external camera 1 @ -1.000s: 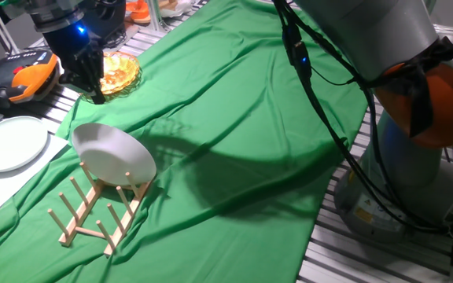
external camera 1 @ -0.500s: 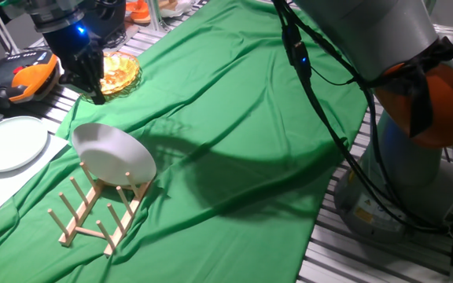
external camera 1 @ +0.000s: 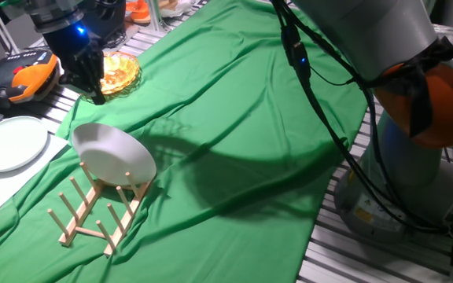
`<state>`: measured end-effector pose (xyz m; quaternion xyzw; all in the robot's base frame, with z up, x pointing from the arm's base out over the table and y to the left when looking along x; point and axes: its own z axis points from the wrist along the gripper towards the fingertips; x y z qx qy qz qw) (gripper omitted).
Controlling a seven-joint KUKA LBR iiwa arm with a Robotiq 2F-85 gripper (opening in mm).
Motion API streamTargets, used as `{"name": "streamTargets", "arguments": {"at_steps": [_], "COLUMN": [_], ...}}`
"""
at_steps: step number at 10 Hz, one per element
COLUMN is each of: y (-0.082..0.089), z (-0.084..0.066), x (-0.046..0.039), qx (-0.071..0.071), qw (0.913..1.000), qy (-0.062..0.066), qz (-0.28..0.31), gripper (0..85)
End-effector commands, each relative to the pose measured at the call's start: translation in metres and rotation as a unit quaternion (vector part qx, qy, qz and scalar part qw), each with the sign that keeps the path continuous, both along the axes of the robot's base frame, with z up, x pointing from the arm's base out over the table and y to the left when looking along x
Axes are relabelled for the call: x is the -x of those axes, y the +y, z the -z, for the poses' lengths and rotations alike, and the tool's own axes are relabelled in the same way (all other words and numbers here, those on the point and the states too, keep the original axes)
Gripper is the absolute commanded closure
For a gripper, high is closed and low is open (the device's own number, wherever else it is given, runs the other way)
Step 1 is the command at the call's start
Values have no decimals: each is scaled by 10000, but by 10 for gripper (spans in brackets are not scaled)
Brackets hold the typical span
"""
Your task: Put the dish on the dish rack
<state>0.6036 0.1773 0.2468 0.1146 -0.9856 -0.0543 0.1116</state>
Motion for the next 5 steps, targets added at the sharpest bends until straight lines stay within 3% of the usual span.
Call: {"name": "streamTargets", "arguments": {"at_steps": [1,5], "y": [2,2], "z": [5,6], "x": [-3,-3], "qx": [-5,10], "qw": [10000,10000], "qy": [0,10], "qz": [7,36], "gripper": [850,850]}}
